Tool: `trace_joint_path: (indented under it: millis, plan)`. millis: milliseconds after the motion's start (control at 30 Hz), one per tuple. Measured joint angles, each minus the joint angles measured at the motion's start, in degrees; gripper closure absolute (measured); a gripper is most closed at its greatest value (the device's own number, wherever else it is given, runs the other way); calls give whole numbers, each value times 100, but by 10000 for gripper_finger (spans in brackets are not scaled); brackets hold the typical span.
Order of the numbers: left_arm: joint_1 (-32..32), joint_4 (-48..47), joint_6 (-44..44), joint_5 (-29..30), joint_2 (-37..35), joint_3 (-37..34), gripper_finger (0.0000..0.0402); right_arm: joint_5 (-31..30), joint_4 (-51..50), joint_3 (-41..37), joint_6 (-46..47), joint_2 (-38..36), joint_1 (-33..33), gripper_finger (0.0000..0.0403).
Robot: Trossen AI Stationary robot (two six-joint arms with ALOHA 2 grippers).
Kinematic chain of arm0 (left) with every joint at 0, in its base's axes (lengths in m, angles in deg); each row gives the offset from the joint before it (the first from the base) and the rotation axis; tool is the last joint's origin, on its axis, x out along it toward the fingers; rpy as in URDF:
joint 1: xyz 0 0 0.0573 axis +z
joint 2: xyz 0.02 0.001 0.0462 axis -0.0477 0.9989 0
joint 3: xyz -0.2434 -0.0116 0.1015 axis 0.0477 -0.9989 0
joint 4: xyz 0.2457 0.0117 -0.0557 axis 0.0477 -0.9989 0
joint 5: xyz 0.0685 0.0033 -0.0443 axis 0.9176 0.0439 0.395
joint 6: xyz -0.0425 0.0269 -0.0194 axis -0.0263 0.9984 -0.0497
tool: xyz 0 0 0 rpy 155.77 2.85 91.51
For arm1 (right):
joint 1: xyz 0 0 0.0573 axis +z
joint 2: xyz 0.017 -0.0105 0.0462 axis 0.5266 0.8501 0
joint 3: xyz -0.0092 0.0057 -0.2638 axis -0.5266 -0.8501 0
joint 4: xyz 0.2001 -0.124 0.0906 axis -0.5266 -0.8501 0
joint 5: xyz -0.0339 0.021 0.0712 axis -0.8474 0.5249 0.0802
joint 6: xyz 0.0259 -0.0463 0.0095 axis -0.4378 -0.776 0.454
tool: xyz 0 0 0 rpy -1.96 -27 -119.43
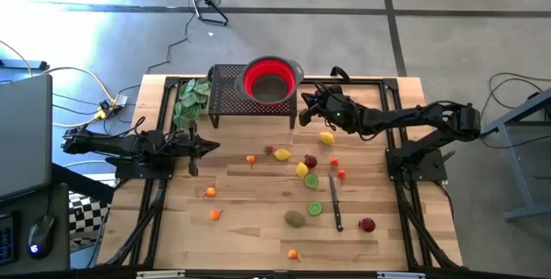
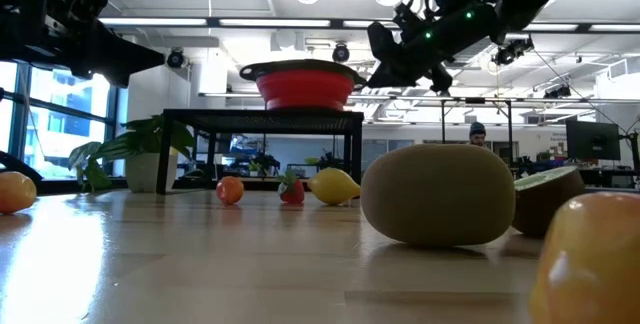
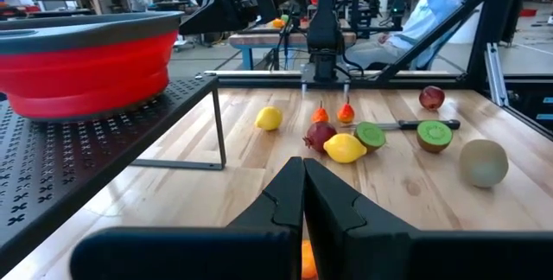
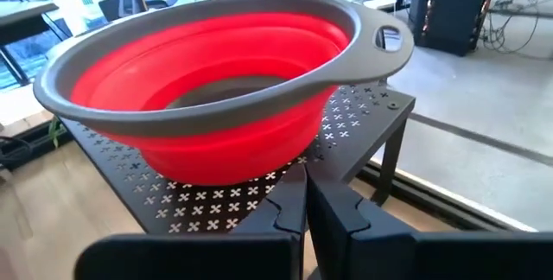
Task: Pick & Place Fruit
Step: Put the red strainer bowl on the shelf
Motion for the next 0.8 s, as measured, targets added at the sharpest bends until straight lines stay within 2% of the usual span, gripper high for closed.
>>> trace_joint_path:
  millis: [300,533,700,800]
  plan:
    - [-1,9,0,0,2,1,398,-198,439,4,174,514,258,400]
    - [-1,116,0,0,2,1,398,-1544,672,1,483,693,552,400]
    - [-2,124,0,0,2,-1,398,-1299,1014,2,637,691,604,400]
    - [-2,133,0,0,2,1,398,-1388,952,2,783,730,828,400]
